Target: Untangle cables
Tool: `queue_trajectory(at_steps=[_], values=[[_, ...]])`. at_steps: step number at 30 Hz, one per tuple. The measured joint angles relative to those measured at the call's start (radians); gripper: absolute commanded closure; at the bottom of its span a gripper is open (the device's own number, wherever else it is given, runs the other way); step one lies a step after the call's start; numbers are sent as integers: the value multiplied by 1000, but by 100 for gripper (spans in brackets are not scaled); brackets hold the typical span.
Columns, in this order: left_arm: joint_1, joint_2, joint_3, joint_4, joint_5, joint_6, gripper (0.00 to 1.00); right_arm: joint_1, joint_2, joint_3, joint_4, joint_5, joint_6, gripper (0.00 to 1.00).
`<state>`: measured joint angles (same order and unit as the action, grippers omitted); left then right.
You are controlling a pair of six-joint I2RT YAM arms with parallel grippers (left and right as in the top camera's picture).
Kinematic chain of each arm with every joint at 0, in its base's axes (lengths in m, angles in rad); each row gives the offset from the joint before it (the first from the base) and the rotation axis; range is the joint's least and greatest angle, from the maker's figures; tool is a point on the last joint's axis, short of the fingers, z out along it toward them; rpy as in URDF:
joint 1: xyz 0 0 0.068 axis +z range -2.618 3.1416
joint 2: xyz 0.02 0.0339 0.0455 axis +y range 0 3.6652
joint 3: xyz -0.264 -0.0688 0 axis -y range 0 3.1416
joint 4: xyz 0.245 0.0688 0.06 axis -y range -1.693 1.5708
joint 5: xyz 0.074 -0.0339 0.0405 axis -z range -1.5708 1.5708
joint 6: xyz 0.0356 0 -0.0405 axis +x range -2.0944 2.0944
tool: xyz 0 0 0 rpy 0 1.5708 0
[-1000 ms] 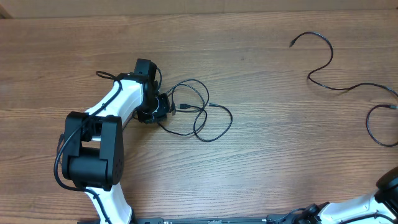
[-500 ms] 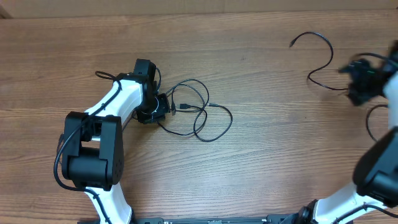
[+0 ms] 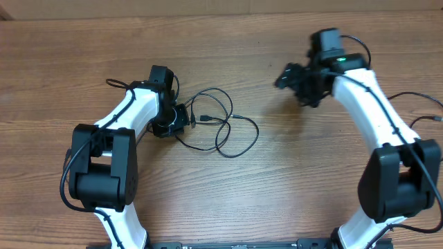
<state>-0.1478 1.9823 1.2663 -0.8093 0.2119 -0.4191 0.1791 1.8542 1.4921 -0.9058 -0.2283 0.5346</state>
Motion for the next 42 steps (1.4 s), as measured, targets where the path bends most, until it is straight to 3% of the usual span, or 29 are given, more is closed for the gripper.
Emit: queue_trajectory(at_steps=[7, 12, 16, 19, 21, 23, 32, 42], values=[[33, 56, 141, -217, 24, 19, 90, 148, 6, 0, 35, 4, -6, 21], [36, 60, 302, -268, 64, 24, 85, 208, 6, 0, 73, 9, -9, 21], [16, 60, 318, -239, 84, -24, 73, 221, 6, 0, 84, 26, -8, 20], [-15, 60, 311, -196, 89, -81, 61, 221, 6, 0, 83, 45, -11, 6], [-43, 60, 305, -140, 87, -132, 48, 220, 6, 0, 84, 79, -14, 2], [-82, 60, 301, -93, 76, -192, 43, 218, 6, 0, 84, 114, -15, 1], [-241, 61, 295, 55, -89, -391, 40, 183, 13, 0, 64, 158, -38, 0], [-263, 61, 257, 85, -184, -444, 40, 183, 19, 0, 56, 158, -42, 0]])
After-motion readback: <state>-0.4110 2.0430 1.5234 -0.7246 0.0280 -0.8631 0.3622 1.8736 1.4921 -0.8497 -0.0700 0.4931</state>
